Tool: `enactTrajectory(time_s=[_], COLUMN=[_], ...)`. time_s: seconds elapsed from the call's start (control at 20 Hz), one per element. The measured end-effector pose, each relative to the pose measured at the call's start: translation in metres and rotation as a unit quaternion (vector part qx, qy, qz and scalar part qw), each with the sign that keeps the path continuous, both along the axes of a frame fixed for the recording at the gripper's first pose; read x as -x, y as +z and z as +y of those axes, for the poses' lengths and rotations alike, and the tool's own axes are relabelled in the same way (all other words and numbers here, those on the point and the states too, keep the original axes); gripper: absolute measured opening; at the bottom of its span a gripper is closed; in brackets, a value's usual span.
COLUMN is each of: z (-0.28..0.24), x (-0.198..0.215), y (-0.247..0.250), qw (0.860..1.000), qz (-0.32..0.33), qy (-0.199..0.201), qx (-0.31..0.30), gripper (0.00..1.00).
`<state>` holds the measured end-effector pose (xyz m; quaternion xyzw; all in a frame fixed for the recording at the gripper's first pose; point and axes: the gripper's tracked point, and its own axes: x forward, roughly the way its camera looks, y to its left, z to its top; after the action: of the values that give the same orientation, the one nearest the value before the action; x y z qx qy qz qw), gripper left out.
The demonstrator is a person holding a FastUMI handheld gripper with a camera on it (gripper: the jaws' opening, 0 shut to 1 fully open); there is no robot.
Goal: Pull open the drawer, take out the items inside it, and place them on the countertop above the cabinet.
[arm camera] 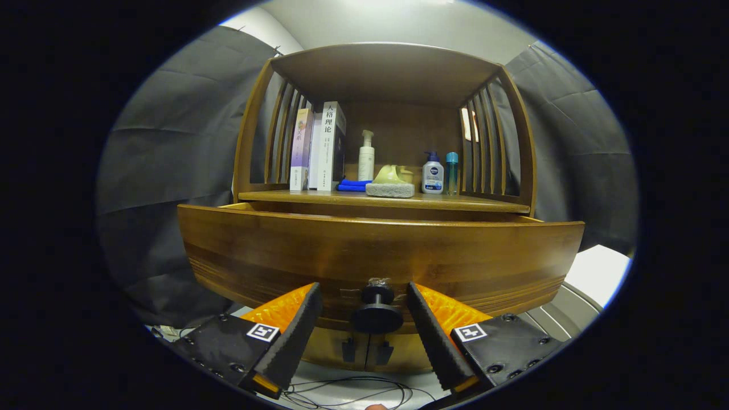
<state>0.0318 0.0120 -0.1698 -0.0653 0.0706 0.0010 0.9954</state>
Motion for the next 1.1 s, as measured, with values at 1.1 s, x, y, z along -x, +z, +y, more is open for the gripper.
enactTrajectory(time_s=[1.1], z=[-0.005], x=[-0.080], y=[0.004], qw=[1.000], qz=[0.005], qy=[-0.025], qx=[-0.003], gripper=[0.95])
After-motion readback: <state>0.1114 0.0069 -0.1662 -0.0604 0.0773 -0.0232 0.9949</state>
